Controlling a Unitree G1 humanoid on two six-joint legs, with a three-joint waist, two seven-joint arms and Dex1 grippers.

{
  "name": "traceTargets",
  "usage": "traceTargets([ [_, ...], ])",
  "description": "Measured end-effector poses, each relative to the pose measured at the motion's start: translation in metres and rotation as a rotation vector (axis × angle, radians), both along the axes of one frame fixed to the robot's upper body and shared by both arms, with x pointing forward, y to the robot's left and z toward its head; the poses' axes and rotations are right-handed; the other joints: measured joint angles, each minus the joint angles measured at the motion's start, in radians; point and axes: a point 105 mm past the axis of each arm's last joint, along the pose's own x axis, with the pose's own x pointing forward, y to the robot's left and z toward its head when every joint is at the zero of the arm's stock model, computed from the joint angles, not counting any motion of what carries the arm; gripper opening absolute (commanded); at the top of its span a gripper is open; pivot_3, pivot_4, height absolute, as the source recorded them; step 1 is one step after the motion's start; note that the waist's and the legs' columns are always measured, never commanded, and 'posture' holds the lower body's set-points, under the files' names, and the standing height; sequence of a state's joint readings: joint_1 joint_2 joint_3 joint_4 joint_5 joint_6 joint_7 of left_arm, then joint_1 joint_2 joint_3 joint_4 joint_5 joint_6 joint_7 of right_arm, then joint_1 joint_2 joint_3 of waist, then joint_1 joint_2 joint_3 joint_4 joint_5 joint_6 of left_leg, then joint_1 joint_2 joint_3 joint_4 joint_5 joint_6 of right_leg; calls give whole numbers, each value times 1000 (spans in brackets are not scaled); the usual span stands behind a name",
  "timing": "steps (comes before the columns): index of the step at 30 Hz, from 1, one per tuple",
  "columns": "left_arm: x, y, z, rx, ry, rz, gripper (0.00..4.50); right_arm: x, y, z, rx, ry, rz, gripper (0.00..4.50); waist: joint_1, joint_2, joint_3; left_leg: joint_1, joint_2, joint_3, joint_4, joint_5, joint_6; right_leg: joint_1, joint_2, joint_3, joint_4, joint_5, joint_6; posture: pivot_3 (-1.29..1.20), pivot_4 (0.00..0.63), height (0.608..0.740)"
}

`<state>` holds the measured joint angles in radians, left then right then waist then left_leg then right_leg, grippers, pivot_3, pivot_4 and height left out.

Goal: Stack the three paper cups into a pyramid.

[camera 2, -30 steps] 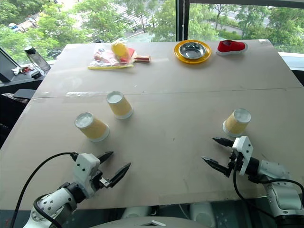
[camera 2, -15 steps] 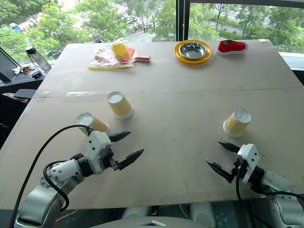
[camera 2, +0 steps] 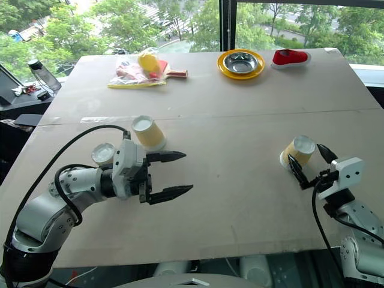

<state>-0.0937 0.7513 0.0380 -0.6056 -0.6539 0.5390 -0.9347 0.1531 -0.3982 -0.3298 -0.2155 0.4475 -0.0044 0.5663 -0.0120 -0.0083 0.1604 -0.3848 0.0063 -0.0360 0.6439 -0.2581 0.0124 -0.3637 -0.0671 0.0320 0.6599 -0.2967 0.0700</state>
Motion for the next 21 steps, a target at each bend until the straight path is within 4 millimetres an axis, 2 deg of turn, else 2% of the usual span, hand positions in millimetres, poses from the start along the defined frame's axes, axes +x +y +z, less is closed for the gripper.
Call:
traceTargets([
  [2,-2,-2,2,-2,0,-3,4459,9,4,3,18,-17,8,4500,-1,0,0,0,0,1,0,0,0,0,0,1,0,0,0,0,150,740],
  [8,-1,2,4,2,-10,39,4459,16,7,2,42,-6,17,4500,-2,1,0,0,0,1,0,0,0,-1,0,1,1,0,0,0,150,740],
  [11,-3,1,6,3,-20,38,4500,17,5,-1,50,9,15,3778,-2,1,0,0,0,1,0,0,0,-1,0,2,1,0,0,0,150,740],
  [14,-3,2,4,-4,-8,59,4500,17,5,-2,48,18,19,2460,-2,1,0,0,0,1,0,0,0,-1,0,2,1,0,0,0,150,740],
  [15,-4,4,2,-7,1,71,4500,18,5,-2,45,19,22,2210,-3,1,0,0,0,1,0,0,0,-1,0,2,1,0,0,0,150,740],
  [21,-5,13,-9,-61,47,177,4500,24,14,0,40,25,46,2197,-4,1,1,1,1,2,0,0,0,-1,1,3,1,0,0,0,150,740],
])
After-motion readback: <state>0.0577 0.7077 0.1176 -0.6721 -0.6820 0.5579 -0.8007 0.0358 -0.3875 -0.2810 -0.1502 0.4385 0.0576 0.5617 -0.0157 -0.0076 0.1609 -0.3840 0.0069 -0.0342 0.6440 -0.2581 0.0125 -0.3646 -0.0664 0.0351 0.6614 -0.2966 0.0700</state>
